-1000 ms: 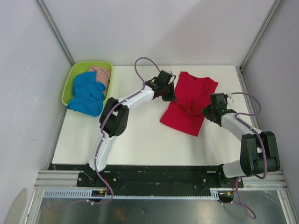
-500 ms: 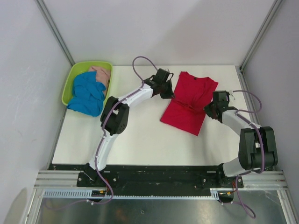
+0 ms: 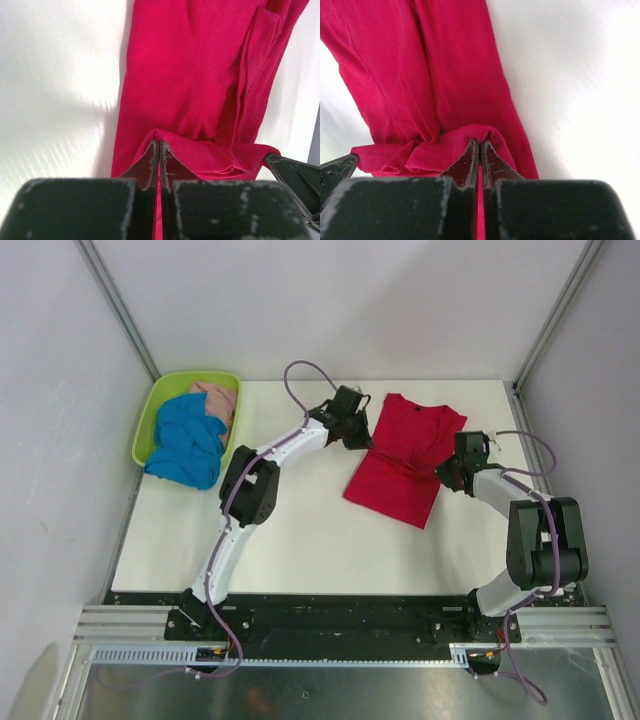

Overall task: Fold and stack the t-shirts
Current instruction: Fold the folded rectangular tshirt in 1/3 of the way

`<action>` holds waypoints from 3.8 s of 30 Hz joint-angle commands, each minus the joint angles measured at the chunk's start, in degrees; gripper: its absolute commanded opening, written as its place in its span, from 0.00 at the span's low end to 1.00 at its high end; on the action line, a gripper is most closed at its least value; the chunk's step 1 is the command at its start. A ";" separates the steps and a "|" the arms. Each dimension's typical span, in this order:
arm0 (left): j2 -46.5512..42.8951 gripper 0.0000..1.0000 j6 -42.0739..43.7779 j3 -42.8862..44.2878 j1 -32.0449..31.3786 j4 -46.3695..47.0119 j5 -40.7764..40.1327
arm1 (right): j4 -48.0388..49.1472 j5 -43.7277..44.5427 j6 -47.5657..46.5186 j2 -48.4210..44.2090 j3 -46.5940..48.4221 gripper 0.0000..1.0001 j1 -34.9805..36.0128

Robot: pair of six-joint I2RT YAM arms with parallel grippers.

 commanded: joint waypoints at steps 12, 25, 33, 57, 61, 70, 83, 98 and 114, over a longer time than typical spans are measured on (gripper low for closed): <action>0.48 0.63 4.02 6.09 2.78 1.12 4.47 | -2.01 -0.59 -5.20 -1.05 7.13 0.59 -2.17; -6.74 0.25 9.89 -5.76 1.20 1.78 10.37 | -1.50 -3.29 -7.08 1.45 8.91 0.16 5.91; -2.42 0.20 9.49 -2.27 0.49 2.57 14.73 | 0.91 -5.56 -8.41 12.32 14.28 0.10 7.36; 5.20 0.28 6.19 5.49 2.81 9.65 9.62 | -6.51 -5.34 -9.63 19.36 23.17 0.22 6.40; 5.85 0.27 7.09 6.02 2.88 9.83 9.45 | -6.93 -5.17 -10.07 18.11 23.25 0.22 6.73; 7.45 0.28 10.14 6.73 2.79 10.00 10.13 | -6.44 -5.21 -11.05 16.20 25.42 0.22 7.46; 8.65 0.31 10.34 7.80 2.77 10.25 10.34 | -7.19 -4.66 -12.29 24.54 30.02 0.21 7.88; 10.65 0.31 11.60 9.68 2.73 10.53 10.20 | -8.11 -4.63 -12.43 28.58 31.87 0.21 7.94; 8.60 0.05 11.25 8.14 2.73 10.93 4.41 | -9.89 -4.07 -14.03 29.68 34.12 0.21 8.66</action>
